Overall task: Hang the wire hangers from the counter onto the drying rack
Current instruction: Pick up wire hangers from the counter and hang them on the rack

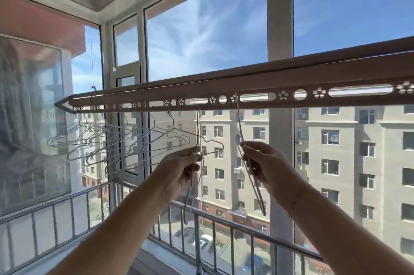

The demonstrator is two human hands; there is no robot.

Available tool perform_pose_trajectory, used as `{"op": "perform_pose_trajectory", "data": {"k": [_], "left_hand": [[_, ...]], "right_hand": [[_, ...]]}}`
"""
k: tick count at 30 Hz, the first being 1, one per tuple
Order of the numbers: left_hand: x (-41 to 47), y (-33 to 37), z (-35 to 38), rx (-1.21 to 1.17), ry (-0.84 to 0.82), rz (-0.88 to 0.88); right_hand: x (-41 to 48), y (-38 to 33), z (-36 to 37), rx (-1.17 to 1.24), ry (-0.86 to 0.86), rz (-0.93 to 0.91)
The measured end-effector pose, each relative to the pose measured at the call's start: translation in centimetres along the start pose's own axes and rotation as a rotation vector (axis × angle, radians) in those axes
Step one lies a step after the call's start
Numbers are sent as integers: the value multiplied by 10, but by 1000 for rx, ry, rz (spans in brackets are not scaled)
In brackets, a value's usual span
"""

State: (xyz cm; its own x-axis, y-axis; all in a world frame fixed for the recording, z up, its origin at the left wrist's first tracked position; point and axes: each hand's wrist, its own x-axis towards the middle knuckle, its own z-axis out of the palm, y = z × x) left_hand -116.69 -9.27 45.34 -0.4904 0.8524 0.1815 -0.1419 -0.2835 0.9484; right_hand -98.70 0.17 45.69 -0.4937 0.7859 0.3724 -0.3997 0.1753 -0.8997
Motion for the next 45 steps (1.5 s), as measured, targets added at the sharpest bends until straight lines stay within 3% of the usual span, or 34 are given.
{"op": "perform_pose_trajectory", "data": {"k": [18, 33, 38, 45], "left_hand": [[165, 19, -38, -121, -191, -4], [204, -15, -55, -119, -320, -84], [200, -40, -76, -44, -270, -60], [191, -117, -105, 84, -191, -91]], "right_hand": [[118, 41, 38, -138, 191, -35], [123, 71, 39, -78, 353, -5], [114, 83, 29, -85, 419, -54], [73, 129, -11, -343, 570, -49]]}}
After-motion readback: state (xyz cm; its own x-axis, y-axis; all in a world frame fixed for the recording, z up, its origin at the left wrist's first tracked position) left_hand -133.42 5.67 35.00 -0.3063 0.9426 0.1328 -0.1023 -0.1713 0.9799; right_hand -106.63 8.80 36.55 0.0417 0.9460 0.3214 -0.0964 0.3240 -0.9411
